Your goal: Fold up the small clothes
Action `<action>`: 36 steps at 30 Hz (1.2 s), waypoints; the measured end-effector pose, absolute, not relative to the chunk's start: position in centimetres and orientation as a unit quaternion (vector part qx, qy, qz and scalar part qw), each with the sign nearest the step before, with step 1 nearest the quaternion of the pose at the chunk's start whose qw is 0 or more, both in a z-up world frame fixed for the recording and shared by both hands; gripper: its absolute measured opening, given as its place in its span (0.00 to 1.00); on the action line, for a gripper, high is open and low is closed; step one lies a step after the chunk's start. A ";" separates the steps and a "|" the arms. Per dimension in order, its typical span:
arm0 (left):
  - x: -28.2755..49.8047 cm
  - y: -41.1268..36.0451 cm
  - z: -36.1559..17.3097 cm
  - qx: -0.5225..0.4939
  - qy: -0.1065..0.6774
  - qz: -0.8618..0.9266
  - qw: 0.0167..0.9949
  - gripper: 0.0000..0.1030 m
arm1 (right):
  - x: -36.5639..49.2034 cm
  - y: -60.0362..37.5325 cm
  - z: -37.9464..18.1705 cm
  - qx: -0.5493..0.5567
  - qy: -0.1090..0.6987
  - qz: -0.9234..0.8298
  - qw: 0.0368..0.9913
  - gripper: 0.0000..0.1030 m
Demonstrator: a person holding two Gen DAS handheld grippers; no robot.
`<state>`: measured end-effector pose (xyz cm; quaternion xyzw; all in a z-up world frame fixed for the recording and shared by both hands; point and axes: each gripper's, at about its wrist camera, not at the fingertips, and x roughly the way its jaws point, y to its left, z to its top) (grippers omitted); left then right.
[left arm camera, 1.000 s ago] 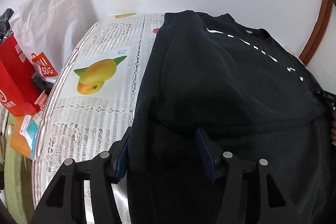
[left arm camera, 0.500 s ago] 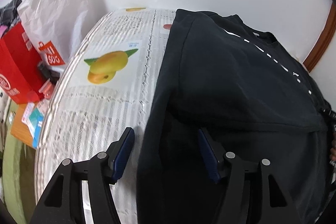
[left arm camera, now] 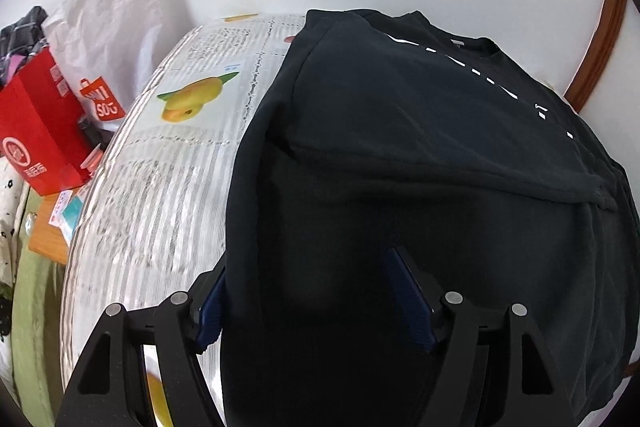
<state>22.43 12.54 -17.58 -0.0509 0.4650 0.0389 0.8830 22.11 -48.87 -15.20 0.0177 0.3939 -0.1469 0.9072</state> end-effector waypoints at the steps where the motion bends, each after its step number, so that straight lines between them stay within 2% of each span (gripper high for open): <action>1: 21.9 12.4 -17.6 -0.050 0.462 0.043 0.884 0.69 | 21.9 -49.7 -15.9 0.018 0.404 -0.155 0.901 0.59; 9: 19.9 12.0 -18.1 -0.038 0.474 0.061 0.878 0.69 | 22.2 -51.7 -19.9 0.053 0.441 -0.149 0.883 0.60; 13: 19.3 12.1 -17.8 -0.047 0.475 0.057 0.877 0.69 | 22.5 -51.6 -20.7 0.036 0.432 -0.164 0.886 0.60; 14: 19.2 12.2 -17.7 -0.050 0.479 0.053 0.875 0.69 | 22.5 -51.8 -20.8 0.039 0.430 -0.166 0.887 0.57; 15: 19.1 12.2 -17.6 -0.050 0.480 0.051 0.875 0.69 | 22.3 -52.2 -20.8 0.041 0.427 -0.170 0.887 0.42; 16: 19.0 12.2 -17.6 -0.050 0.480 0.048 0.875 0.69 | 22.4 -52.6 -20.9 0.037 0.425 -0.180 0.886 0.33; 17: 18.9 12.3 -17.5 -0.049 0.480 0.045 0.875 0.69 | 22.5 -52.6 -20.9 0.028 0.426 -0.186 0.885 0.19; 18: 18.7 12.3 -17.5 -0.049 0.480 0.042 0.875 0.69 | 22.7 -52.9 -21.0 0.026 0.428 -0.182 0.885 0.13; 21: 17.8 12.8 -17.4 -0.052 0.480 0.034 0.875 0.69 | 22.9 -52.8 -19.8 0.024 0.435 -0.192 0.879 0.10; 25: 16.6 13.4 -17.2 -0.057 0.477 0.020 0.877 0.69 | 22.3 -49.9 -15.3 0.036 0.405 -0.168 0.898 0.09; 30: 15.4 13.9 -16.8 -0.058 0.470 0.000 0.881 0.69 | 22.8 -40.5 -9.0 0.015 0.377 -0.093 0.922 0.09; 36: 14.5 14.6 -16.2 -0.056 0.456 -0.018 0.888 0.69 | 25.3 -27.1 -5.7 0.027 0.392 0.024 0.919 0.07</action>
